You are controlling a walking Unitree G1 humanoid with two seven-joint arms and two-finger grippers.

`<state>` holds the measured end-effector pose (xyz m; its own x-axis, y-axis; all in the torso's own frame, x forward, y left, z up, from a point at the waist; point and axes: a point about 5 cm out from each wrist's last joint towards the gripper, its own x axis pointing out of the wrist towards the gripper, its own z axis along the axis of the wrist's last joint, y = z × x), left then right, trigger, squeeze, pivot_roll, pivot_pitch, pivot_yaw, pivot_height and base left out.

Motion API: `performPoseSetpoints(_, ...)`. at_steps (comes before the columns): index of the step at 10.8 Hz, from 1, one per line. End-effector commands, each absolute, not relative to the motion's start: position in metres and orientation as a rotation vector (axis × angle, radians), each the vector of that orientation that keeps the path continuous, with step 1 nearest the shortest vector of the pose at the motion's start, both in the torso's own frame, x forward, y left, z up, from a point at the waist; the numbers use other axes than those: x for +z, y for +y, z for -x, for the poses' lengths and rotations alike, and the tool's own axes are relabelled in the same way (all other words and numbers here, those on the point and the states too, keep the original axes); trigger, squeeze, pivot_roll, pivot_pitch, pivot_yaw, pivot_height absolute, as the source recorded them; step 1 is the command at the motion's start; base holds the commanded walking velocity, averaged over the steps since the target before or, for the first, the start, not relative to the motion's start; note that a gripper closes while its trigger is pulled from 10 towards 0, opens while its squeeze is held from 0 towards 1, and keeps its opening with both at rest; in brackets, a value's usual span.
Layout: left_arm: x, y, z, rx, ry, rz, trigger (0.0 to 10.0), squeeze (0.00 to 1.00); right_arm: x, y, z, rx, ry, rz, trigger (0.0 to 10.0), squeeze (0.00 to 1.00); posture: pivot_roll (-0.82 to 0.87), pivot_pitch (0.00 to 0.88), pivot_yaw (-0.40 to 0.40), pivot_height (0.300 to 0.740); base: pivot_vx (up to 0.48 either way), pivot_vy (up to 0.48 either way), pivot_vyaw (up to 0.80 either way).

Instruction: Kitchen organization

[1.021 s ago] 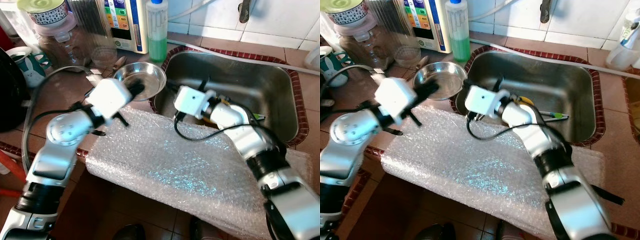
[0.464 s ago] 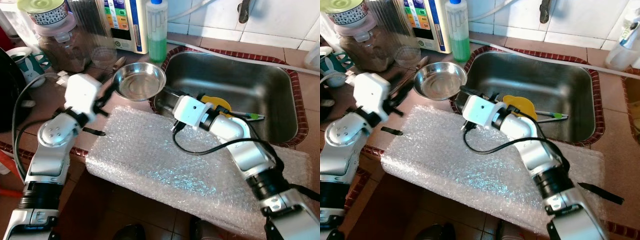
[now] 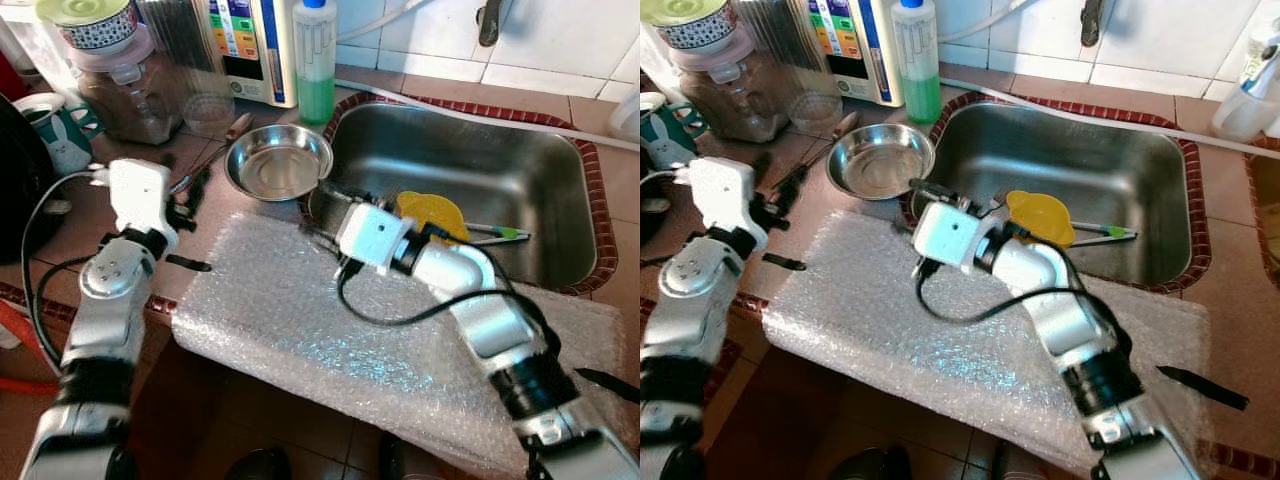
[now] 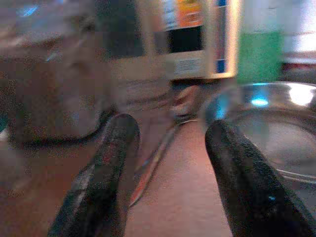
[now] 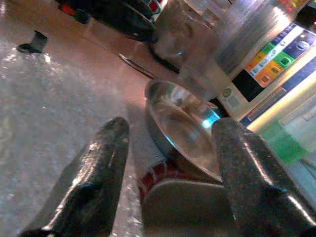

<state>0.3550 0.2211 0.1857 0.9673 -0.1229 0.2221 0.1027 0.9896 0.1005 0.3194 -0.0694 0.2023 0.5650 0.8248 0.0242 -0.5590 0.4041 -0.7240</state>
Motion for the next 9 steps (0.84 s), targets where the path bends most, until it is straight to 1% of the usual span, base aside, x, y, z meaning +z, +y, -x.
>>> performPoseSetpoints(1,0.183,0.23,-0.356,-0.053,-0.228,-0.041,10.0,1.0,0.203,-0.062,-0.313,0.94,-0.432,0.72,10.0,1.0,-0.08,0.205,0.084,0.74,0.0,0.0,0.0)
performPoseSetpoints(2,0.18,0.233,-0.36,-0.019,-0.213,0.027,10.0,1.0,0.203,-0.06,-0.31,0.948,-0.431,0.719,10.0,1.0,-0.08,0.207,0.086,0.74,0.0,0.0,0.0)
performPoseSetpoints(5,0.175,0.239,-0.368,0.025,-0.169,0.05,10.0,1.0,0.203,-0.06,-0.304,0.963,-0.418,0.707,10.0,1.0,-0.1,0.214,0.092,0.74,0.0,0.0,0.0)
performPoseSetpoints(8,0.168,0.232,-0.378,0.107,-0.093,0.004,10.0,1.0,0.204,-0.06,-0.301,0.966,-0.415,0.719,10.0,1.0,-0.11,0.216,0.086,0.74,0.0,0.0,0.0)
performPoseSetpoints(9,0.167,0.232,-0.381,0.172,-0.07,-0.003,10.0,1.0,0.205,-0.059,-0.3,0.969,-0.417,0.723,10.0,1.0,-0.11,0.219,0.082,0.74,0.0,0.0,0.0)
